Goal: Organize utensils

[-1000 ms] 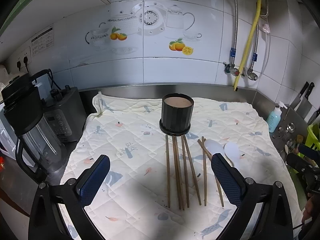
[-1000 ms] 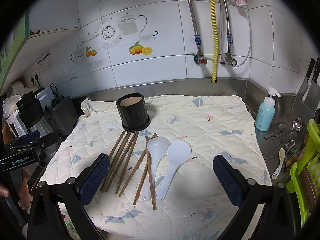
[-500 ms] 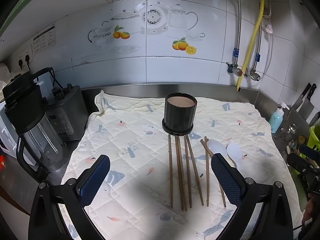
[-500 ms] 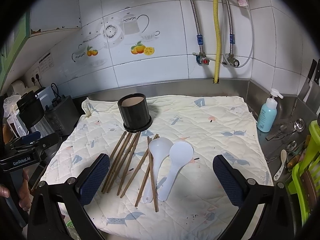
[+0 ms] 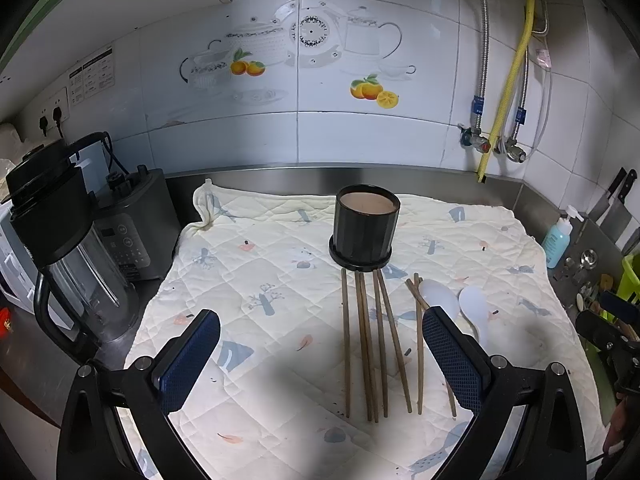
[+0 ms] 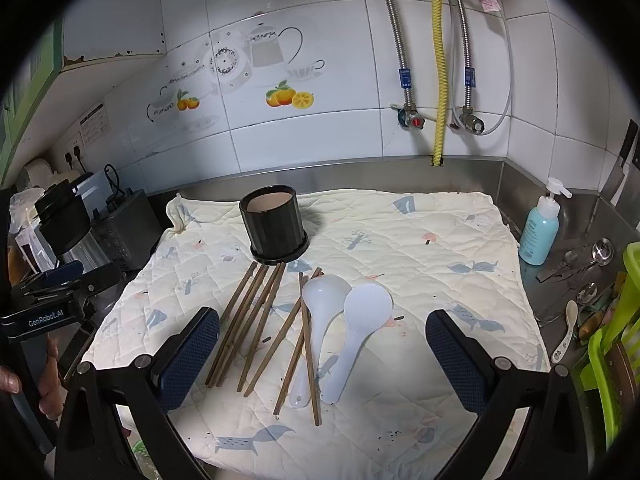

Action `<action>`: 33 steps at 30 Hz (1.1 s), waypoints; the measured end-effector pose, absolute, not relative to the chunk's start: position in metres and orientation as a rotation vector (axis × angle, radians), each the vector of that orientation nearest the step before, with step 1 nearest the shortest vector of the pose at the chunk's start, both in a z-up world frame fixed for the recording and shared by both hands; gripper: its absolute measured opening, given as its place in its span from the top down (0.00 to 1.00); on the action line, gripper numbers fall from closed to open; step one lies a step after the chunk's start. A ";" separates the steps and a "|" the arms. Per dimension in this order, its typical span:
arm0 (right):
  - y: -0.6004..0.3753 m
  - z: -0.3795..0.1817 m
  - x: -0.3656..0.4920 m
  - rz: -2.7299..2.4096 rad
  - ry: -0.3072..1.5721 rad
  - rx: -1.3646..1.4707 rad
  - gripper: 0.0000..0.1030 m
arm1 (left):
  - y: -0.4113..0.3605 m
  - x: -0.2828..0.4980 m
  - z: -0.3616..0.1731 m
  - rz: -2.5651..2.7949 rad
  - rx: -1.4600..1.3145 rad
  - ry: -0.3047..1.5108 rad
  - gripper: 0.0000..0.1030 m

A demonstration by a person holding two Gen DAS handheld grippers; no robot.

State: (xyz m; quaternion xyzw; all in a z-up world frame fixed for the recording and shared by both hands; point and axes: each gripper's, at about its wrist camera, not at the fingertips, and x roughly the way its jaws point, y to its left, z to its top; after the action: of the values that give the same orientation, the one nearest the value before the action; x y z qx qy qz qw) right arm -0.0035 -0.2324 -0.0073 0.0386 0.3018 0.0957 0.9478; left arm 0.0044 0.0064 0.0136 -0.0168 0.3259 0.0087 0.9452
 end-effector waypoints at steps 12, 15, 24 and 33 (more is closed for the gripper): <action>-0.230 -0.009 0.002 0.198 0.626 0.082 0.00 | 0.013 0.010 0.010 0.018 -0.038 0.670 0.00; -0.228 -0.011 0.005 0.199 0.631 0.073 0.00 | 0.015 0.012 0.009 0.021 -0.039 0.670 0.00; -0.224 -0.023 0.015 0.207 0.678 0.060 0.00 | 0.025 0.027 0.003 0.024 -0.048 0.685 0.00; -0.226 -0.043 0.039 0.202 0.754 0.077 0.09 | 0.037 0.051 -0.009 0.026 -0.056 0.722 0.03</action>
State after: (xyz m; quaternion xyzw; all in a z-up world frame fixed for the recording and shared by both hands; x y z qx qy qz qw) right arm 0.0385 -0.2261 -0.0431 0.0374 0.3672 0.0986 0.9241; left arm 0.0508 0.0371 -0.0087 -0.0275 0.3532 0.0126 0.9351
